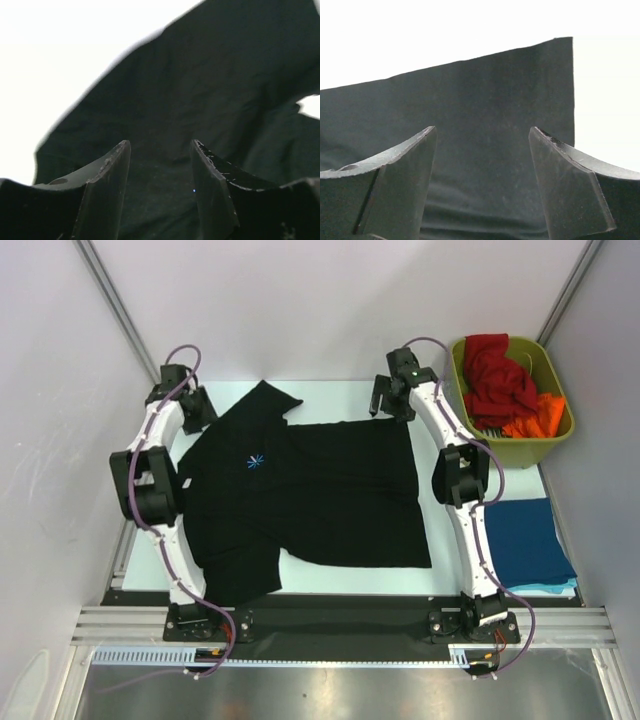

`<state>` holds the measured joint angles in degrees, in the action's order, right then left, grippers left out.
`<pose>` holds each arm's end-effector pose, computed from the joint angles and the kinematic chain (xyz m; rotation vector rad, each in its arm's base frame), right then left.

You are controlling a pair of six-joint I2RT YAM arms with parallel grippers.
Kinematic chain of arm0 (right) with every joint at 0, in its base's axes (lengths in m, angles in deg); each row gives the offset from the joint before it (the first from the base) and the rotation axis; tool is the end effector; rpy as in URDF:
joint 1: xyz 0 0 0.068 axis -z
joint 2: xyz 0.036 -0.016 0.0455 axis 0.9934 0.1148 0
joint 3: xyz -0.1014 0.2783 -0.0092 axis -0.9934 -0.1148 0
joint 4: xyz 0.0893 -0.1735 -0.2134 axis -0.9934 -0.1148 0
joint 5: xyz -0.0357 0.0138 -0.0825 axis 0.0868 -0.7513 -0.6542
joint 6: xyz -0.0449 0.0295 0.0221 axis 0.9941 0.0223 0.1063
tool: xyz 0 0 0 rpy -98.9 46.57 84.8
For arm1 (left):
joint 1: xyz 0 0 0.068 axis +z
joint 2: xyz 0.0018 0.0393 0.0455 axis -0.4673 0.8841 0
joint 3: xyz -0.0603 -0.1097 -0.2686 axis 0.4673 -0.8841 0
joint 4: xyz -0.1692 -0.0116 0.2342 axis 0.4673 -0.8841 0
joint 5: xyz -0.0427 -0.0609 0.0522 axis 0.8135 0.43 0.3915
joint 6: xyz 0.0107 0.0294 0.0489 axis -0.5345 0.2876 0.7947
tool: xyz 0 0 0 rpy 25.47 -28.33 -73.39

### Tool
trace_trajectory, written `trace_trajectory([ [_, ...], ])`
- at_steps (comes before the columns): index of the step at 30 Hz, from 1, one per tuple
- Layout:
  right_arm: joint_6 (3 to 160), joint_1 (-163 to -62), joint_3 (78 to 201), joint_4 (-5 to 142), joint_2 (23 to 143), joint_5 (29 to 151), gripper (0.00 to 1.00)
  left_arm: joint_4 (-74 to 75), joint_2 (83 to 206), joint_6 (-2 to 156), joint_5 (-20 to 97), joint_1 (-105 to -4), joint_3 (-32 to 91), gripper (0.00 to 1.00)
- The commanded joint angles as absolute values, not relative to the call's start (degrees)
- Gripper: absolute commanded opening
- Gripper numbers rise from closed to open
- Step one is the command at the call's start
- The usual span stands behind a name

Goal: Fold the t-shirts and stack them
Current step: Flatten the tshirt out

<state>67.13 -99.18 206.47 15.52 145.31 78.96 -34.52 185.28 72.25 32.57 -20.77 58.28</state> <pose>0.5725 0.1595 0.2483 0.1347 2.5221 0.1952 0.5021 0.0608 0.2677 -0.4694 2.3734 -0.1210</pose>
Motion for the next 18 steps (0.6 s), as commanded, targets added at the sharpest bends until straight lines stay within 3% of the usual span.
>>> trace_trajectory([
  [1, 66.79, -99.58, 207.16, 16.69, 147.29, 78.75, 0.79, -39.66, 190.62, 68.90, 39.14, -21.53, 61.17, 0.57],
  [8, 72.94, -102.56, 202.38, 21.18, 147.81, 74.45, 0.80, -38.35, 195.11, 64.24, 40.03, -21.53, 61.09, 0.57],
  [18, 73.47, -101.96, 203.43, 20.83, 153.43, 72.61, 0.81, -44.33, 206.80, 59.67, 39.32, -19.51, 71.88, 0.60],
])
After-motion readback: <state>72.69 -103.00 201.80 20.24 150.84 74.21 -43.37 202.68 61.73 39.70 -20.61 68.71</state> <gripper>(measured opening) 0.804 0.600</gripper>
